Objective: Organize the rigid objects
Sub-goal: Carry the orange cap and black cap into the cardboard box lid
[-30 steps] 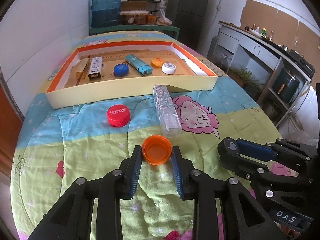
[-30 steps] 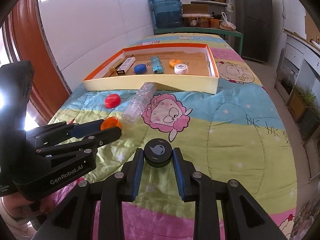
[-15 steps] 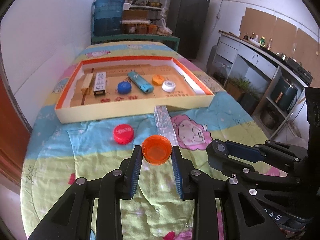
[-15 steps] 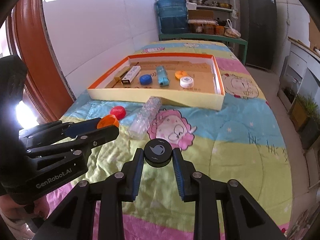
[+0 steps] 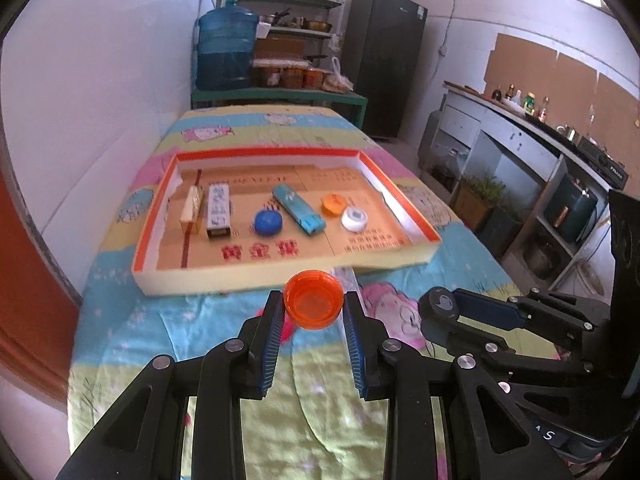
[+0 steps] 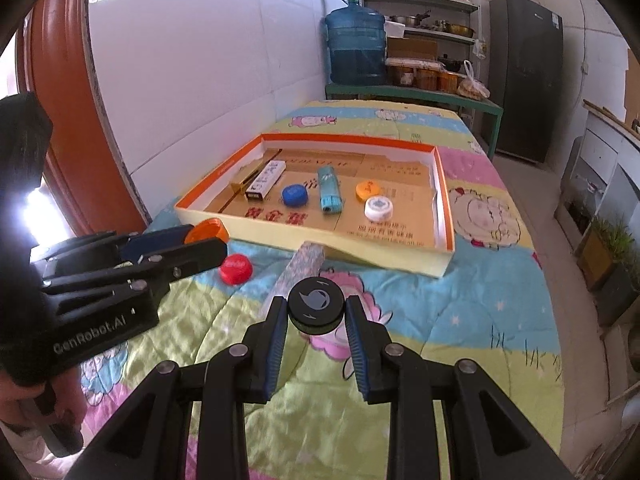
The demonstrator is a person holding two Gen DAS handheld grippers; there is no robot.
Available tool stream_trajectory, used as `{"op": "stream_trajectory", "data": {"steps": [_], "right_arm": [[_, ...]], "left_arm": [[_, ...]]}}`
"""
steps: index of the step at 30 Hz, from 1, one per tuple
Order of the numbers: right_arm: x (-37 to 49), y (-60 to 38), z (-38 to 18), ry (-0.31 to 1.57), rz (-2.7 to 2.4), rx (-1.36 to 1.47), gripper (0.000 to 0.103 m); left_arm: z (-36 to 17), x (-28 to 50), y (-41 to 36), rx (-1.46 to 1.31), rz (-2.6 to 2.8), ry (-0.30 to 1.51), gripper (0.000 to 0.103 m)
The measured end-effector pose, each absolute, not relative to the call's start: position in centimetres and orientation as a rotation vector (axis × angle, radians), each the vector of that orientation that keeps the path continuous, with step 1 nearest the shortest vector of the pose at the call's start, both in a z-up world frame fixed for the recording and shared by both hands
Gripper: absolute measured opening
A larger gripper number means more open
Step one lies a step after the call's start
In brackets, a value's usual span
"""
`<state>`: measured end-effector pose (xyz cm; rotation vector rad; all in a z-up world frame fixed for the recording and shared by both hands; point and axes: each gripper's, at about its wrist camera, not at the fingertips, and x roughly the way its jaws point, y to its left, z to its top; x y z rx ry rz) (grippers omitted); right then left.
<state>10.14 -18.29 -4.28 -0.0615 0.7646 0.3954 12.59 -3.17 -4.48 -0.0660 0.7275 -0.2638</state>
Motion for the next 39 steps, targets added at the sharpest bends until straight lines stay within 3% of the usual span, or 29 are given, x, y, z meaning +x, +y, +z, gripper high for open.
{"op": "stream_trajectory", "data": {"steps": [15,39], "right_arm": [[14.9,-18.7,-2.7,0.733,0.354,-0.075,0.03],[23.0,-11.6,-5.4,0.834,0.522,-0.074,0.03]], "left_arm": [[-2.7,17.4,0.4,-0.13,-0.181,0.698,0.031],[-7.1,23.0,4.8,-0.176,-0.046,0.812,0.031]]}}
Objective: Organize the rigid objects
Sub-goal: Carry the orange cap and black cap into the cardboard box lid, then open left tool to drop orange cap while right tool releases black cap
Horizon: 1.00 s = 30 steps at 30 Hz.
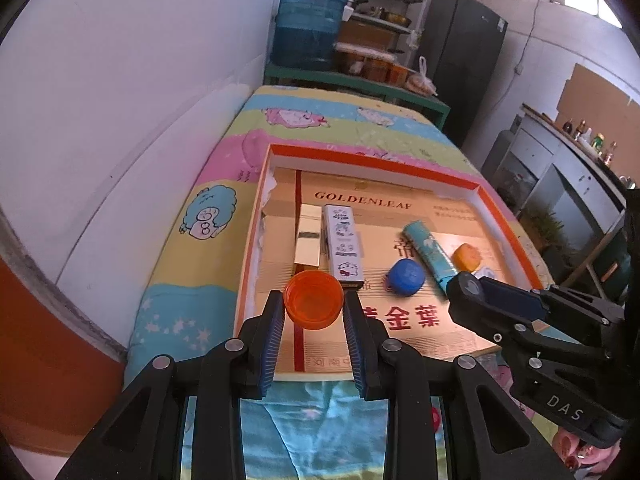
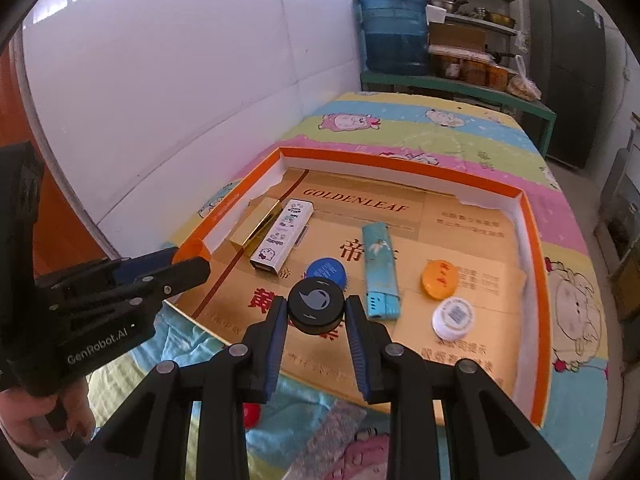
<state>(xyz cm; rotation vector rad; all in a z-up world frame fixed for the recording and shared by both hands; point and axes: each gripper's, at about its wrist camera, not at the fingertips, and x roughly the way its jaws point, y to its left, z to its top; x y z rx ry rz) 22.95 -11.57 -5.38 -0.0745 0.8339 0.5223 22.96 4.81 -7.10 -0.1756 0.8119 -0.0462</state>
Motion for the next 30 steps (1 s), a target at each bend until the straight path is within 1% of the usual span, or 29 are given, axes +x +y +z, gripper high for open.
{"op": "stream_trajectory", "data": {"steps": [17,30], "right_arm": [[25.0,-10.9,-7.7,0.922,0.524,-0.101,0.03],[25.4,-10.7,-8.5,0.943,0.493,-0.129,0.03]], "left_arm": [[-9.0,24.9,4.1,-0.148,-0.036,0.884,0.031],[-9.4,25.5,3.6,-0.125,-0.039,0.888,0.031]]}}
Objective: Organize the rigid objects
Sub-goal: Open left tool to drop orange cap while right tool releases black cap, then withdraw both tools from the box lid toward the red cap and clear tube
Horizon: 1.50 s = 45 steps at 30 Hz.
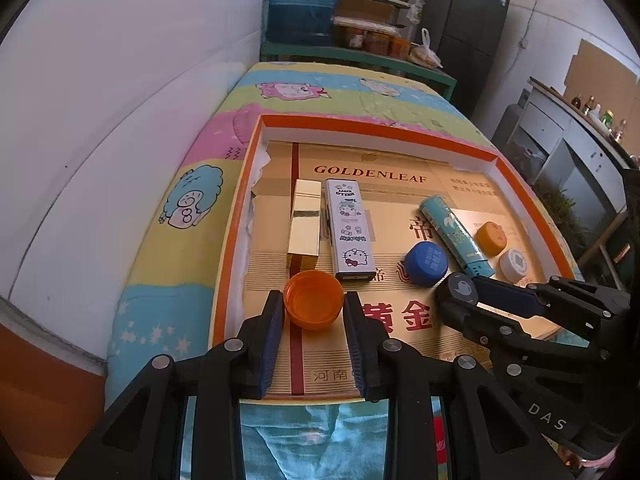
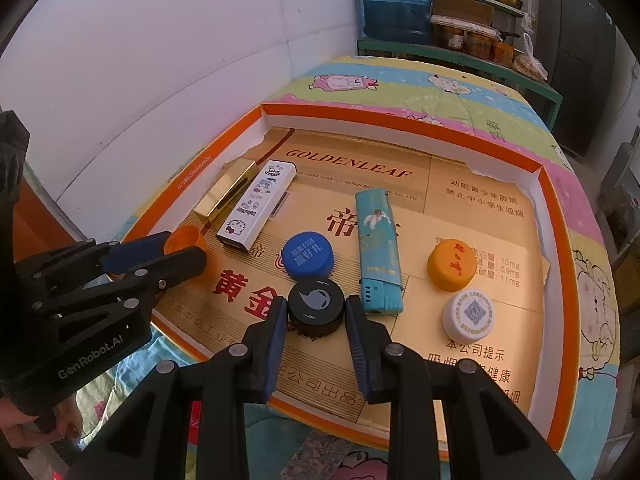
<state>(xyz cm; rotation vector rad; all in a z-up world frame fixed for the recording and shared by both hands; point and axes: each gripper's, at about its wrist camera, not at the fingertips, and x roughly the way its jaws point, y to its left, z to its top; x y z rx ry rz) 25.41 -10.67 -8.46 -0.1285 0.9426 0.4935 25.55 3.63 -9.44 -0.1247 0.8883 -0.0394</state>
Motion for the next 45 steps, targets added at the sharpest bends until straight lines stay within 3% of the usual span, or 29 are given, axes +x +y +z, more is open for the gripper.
{"op": "stream_trajectory", "data": {"steps": [5,11,45], "right_arm": [[25.3,-10.6,-8.4,0.939,0.48,-0.132,0.031],[24.5,-10.8,-7.6,0.908,0.481,-0.122,0.039],[16.0,-15.2,-3.8,0.843,0.377,-0.039,0.039]], "left_arm": [[-9.3,25.4,3.6,-0.125,-0.047,0.889,0.04],[-8.1,24.3,4.1,-0.139,-0.035,0.84,0.04],[-4.5,15.2,3.0,-0.175,-0.111,0.777,0.04]]}}
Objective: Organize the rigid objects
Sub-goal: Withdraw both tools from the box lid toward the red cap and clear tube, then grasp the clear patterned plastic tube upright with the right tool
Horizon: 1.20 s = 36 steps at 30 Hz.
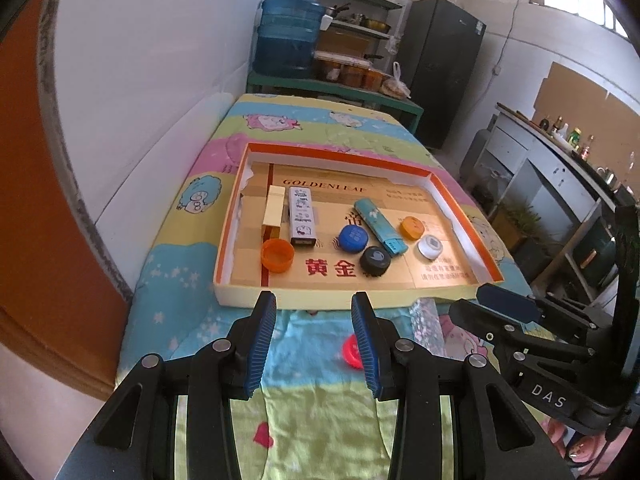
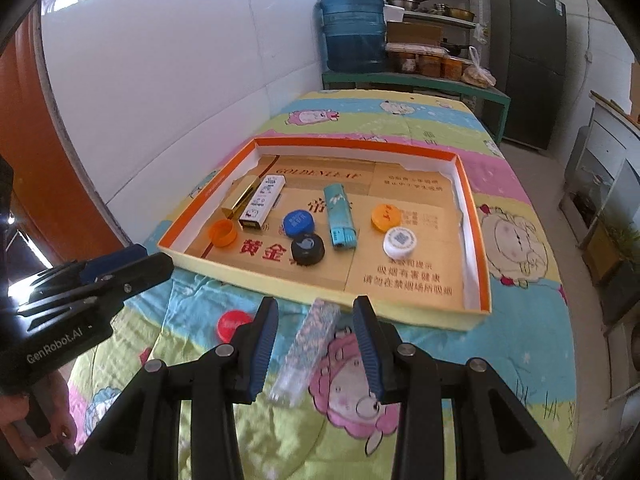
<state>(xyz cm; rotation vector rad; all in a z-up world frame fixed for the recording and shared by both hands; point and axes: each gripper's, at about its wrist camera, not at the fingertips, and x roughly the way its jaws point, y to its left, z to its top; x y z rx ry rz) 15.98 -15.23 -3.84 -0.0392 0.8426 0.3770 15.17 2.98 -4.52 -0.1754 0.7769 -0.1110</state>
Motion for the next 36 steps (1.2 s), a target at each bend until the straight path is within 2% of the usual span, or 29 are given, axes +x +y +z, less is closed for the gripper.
{"op": "stream_trajectory", "data": {"steps": [23,24,25,26,36], "right_arm": [[16.0,-12.8,-7.6,0.936,0.257,-0.023,0.039],[16.1,-12.6,-7.8,0.944,0.25,-0.032,0.037],[16.2,-12.5,-7.9,0.949,0.247,-0.038,0.028],[16.2,-12.5,-8.1,0.955,0.239,-0.045,0.025],[14.9,-14.3,-6.6,0.911,0.251,-0.016,0.02]], "left_arm": [[-6.7,13.5,3.0,-0.181,-0.149,0.832,0.04],[-6.8,13.5,2.9,-0.178,-0.153,0.835,0.04],[-6.9,13.5,2.8,-0.173,-0.161,0.84,0.04],[-7.0,13.6,2.5,-0.168,-0.169,0.843,0.04],[-9.0,15.1,-1.4,-0.065,-0.247,0.897,0.04]]}}
